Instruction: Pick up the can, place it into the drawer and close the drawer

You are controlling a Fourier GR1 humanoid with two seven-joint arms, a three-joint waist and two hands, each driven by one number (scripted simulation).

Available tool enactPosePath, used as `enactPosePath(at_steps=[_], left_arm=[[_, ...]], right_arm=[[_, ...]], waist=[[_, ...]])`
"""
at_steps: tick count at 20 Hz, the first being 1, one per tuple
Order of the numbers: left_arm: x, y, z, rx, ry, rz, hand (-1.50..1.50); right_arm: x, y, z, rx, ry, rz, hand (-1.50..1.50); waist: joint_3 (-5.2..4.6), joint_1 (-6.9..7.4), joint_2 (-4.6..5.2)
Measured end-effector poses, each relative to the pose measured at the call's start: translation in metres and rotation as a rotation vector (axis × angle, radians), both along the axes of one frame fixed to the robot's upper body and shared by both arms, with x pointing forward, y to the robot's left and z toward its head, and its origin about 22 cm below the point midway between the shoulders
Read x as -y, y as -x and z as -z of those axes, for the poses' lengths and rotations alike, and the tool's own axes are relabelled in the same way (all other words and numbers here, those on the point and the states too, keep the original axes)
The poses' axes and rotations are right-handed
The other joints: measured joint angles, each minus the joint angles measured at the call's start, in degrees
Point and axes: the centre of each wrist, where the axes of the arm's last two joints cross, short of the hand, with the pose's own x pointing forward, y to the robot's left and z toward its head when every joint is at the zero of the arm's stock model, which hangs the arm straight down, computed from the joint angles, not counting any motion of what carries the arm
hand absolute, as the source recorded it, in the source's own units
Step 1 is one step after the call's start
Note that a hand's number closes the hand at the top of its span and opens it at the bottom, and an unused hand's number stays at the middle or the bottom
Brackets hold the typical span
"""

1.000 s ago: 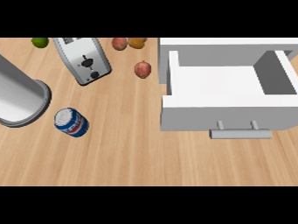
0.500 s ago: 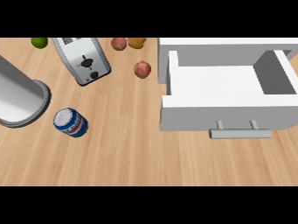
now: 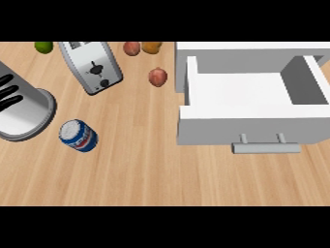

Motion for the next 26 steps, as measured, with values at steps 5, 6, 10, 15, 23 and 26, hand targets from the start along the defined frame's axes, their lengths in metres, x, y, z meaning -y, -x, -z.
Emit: enactPosePath(at_steps=[5, 6, 10, 15, 23, 26], left_arm=[[0.012, -0.011, 0.019, -0.03, -0.011, -0.004, -1.5], [0.013, -0.01, 0.02, -0.032, -0.015, -0.006, -1.5], [0.027, -0.014, 0.042, -0.028, -0.032, -0.012, -1.5], [0.043, -0.019, 0.065, -0.024, -0.062, -0.029, -1.5], [0.041, -0.026, 0.108, -0.036, -0.093, -0.087, -1.5], [0.04, -0.026, 0.125, -0.031, -0.098, -0.114, -1.5]], right_arm=[[0.011, 0.008, 0.003, -0.003, 0.0, -0.002, -1.5], [0.013, 0.01, 0.005, -0.002, 0.001, 0.0, -1.5], [0.015, 0.014, -0.004, -0.005, 0.006, 0.001, -1.5], [0.013, 0.02, -0.002, -0.003, -0.004, 0.0, -1.5], [0.021, 0.025, 0.0, 0.0, -0.003, -0.001, -1.5], [0.023, 0.024, -0.004, 0.0, -0.005, 0.0, -1.5]], waist=[[-0.01, -0.08, 0.04], [-0.02, 0.0, 0.03], [-0.04, -0.04, 0.06], [-0.04, -0.05, 0.07], [-0.06, -0.25, 0.15], [-0.09, -0.3, 0.2]])
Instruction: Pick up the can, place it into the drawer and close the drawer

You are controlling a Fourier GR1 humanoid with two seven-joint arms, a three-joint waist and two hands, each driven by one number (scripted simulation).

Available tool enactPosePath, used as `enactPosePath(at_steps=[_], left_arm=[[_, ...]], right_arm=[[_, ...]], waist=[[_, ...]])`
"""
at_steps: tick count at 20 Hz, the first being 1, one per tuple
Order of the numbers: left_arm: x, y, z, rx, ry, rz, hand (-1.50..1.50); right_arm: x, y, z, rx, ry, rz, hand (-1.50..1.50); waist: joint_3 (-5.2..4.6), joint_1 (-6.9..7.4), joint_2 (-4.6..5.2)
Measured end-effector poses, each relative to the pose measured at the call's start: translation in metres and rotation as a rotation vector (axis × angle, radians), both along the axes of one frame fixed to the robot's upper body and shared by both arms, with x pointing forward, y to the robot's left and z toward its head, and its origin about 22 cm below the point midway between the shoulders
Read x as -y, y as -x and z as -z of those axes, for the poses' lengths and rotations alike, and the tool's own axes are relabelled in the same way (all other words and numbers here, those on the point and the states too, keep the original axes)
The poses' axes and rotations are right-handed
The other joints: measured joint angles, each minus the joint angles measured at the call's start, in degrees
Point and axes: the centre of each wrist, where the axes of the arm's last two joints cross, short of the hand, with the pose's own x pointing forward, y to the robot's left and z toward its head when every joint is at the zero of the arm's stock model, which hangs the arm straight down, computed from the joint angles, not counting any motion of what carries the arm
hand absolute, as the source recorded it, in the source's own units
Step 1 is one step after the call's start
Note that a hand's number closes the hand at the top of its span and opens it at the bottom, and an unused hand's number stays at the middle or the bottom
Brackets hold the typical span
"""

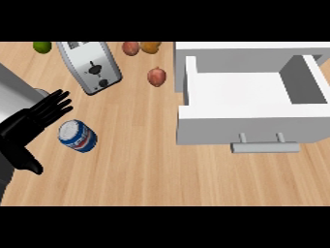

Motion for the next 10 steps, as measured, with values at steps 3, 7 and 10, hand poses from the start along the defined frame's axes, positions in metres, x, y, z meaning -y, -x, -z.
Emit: enactPosePath(at_steps=[3, 7, 10], left_arm=[[-0.01, -0.001, 0.01, 0.0, -0.012, -0.03, -1.5], [-0.014, 0.001, 0.029, -0.018, -0.041, -0.065, -1.5], [-0.015, 0.0, 0.037, -0.031, -0.068, -0.082, -1.5]], right_arm=[[0.002, 0.005, 0.001, -0.004, 0.001, -0.005, -1.5], [0.005, 0.007, 0.001, -0.001, 0.006, -0.008, -1.5], [-0.005, 0.008, -0.006, 0.0, 0.007, -0.009, -1.5]], waist=[[0.0, -0.15, 0.03], [-0.01, -0.32, 0.1], [-0.01, -0.31, 0.09]])
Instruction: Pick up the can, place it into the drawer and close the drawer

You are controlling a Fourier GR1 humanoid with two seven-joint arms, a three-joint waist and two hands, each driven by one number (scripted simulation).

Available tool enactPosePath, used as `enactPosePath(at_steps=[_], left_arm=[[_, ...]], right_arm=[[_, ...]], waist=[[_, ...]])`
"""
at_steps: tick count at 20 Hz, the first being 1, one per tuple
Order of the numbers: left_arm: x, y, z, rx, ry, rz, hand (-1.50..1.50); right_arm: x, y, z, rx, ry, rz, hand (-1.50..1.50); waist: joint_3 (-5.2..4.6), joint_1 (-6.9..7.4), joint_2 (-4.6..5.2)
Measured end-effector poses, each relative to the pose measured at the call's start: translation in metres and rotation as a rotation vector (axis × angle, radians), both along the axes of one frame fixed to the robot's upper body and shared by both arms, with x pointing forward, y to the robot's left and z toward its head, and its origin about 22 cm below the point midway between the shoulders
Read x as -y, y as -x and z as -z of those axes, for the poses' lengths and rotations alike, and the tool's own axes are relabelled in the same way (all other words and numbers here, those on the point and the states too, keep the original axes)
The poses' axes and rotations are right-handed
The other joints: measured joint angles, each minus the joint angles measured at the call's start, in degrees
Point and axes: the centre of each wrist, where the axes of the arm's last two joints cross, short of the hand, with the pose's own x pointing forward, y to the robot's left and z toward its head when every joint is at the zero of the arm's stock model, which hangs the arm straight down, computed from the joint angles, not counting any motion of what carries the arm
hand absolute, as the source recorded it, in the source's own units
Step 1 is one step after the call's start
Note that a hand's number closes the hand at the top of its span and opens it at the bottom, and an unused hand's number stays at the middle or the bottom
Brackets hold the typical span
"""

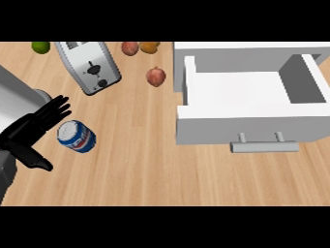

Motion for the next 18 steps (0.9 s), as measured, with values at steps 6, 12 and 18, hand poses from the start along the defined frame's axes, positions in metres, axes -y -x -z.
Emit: enactPosePath(at_steps=[6, 12, 18], left_arm=[[-0.001, 0.003, 0.021, -0.04, -0.042, -0.032, -1.5], [0.005, 0.011, 0.04, -0.081, -0.054, -0.039, -1.5], [0.009, 0.014, 0.049, -0.103, -0.048, -0.032, -1.5]], right_arm=[[0.005, -0.003, -0.004, 0.008, -0.001, -0.01, -1.5], [0.005, 0.0, -0.004, 0.009, -0.006, -0.012, -1.5], [0.008, 0.001, -0.003, 0.007, -0.009, -0.014, -1.5]], waist=[[-0.06, -0.38, 0.19], [-0.09, -0.57, 0.24], [-0.11, -0.63, 0.29]])
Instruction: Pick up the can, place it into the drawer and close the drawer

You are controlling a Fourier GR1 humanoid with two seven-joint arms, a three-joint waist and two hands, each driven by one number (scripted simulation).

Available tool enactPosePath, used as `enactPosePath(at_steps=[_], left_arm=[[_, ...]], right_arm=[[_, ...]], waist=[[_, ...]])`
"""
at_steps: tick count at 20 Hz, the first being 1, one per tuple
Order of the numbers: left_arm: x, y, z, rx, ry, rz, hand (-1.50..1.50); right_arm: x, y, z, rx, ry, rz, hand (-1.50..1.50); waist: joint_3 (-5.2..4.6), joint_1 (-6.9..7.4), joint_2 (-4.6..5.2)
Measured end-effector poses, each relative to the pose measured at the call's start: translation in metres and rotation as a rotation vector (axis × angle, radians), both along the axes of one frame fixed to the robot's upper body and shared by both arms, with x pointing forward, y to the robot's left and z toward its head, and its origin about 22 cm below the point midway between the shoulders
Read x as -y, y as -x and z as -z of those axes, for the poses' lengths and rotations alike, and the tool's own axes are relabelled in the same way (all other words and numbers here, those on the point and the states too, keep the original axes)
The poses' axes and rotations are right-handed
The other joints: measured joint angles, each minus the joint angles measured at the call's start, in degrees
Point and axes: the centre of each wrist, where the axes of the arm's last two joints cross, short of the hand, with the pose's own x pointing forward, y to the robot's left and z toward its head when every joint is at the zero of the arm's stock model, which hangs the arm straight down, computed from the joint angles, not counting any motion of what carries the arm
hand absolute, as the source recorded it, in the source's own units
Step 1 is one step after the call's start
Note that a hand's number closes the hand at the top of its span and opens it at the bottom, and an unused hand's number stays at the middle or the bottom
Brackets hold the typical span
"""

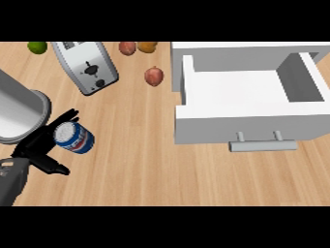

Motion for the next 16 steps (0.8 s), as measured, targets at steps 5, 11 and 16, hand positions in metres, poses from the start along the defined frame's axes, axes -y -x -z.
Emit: enactPosePath(at_steps=[5, 11, 16], left_arm=[[0.01, -0.007, 0.002, -0.011, 0.03, -0.013, -1.5], [0.017, -0.013, 0.001, -0.021, 0.086, -0.015, 1.5], [0.031, -0.023, -0.001, -0.06, 0.125, 0.065, 1.5]], right_arm=[[0.001, 0.0, -0.002, -0.003, 0.002, -0.001, -1.5], [-0.001, 0.003, -0.006, -0.003, -0.007, -0.008, -1.5], [-0.006, 0.006, -0.006, -0.009, -0.008, -0.014, -1.5]], waist=[[0.02, -0.26, 0.08], [0.13, -0.29, -0.04], [0.08, -0.09, -0.13]])
